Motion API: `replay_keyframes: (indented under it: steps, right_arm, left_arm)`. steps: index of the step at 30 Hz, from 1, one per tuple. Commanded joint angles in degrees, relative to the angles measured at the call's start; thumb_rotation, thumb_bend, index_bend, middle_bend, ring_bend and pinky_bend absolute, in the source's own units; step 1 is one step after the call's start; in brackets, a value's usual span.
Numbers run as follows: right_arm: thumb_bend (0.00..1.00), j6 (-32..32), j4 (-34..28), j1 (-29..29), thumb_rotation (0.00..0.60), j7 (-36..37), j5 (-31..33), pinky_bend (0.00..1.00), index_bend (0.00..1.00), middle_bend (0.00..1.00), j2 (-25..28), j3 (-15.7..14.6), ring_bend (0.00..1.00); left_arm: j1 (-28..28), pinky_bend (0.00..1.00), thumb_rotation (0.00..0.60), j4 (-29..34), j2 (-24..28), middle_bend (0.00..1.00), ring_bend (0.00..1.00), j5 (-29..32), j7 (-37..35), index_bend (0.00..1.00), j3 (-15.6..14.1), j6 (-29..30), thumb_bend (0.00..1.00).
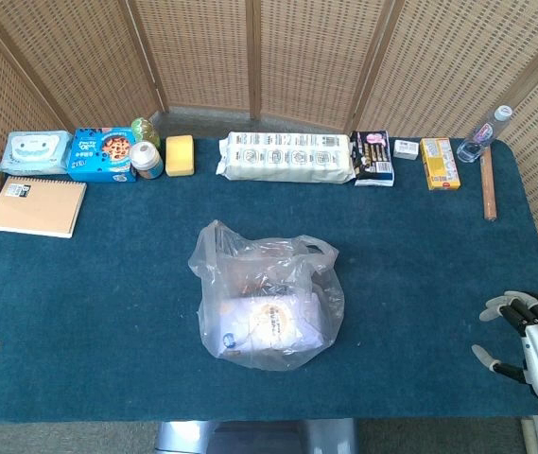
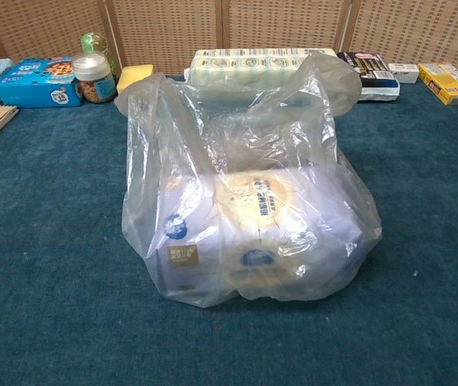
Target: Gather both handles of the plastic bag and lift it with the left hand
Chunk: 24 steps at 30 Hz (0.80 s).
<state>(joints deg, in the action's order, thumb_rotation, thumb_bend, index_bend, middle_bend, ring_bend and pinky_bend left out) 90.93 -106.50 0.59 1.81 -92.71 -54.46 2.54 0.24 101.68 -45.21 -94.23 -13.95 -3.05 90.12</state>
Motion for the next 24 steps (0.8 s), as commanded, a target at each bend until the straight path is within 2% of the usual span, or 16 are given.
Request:
replay_keyframes:
  steps: [1,13,18,22,24]
  right_arm:
    - [0.19,-0.2,0.1,0.0,0.600,-0.1,0.2,0.17,0.45,0.37,-0.1,0.0,0.25]
    - [0.19,0.5,0.2,-0.3,0.600,0.7,0.1,0.17,0.45,0.37,0.2,0.0,0.25]
    - [0.19,1.1,0.1,-0.6,0.600,0.8,0.0,0.17,0.45,0.37,0.4,0.0,0.25]
    - [0.19,1.4,0.2,-0.9,0.600,1.0,-0.2,0.17,0.45,0.37,0.6,-0.1,0.25]
    - [0.19,1.6,0.2,-1.0,0.600,1.1,-0.3,0.16,0.45,0.37,0.6,-0.1,0.24]
  left_arm:
    - [-0.2,0.22,0.288,-0.1,-0.3,0.19,0.09,0.3,0.3,0.20,0.0,-0.6,0.28]
    - [-0.7,0.22,0.288,0.2,-0.6,0.19,0.09,0.2,-0.5,0.20,0.7,-0.2,0.28]
    - [-2.6,0.22,0.282,-0.3,-0.1,0.19,0.09,0.0,-4.7,0.20,0.6,-3.2,0.26]
    - [-4.2,0.20,0.244,-1.2,0.3,0.19,0.09,-0.7,-5.4,0.20,0.5,-5.6,0.17]
    - [-5.1,0.19,0.137,-1.3,0.4,0.19,0.09,-1.2,-7.1,0.20,0.3,-6.9,0.14]
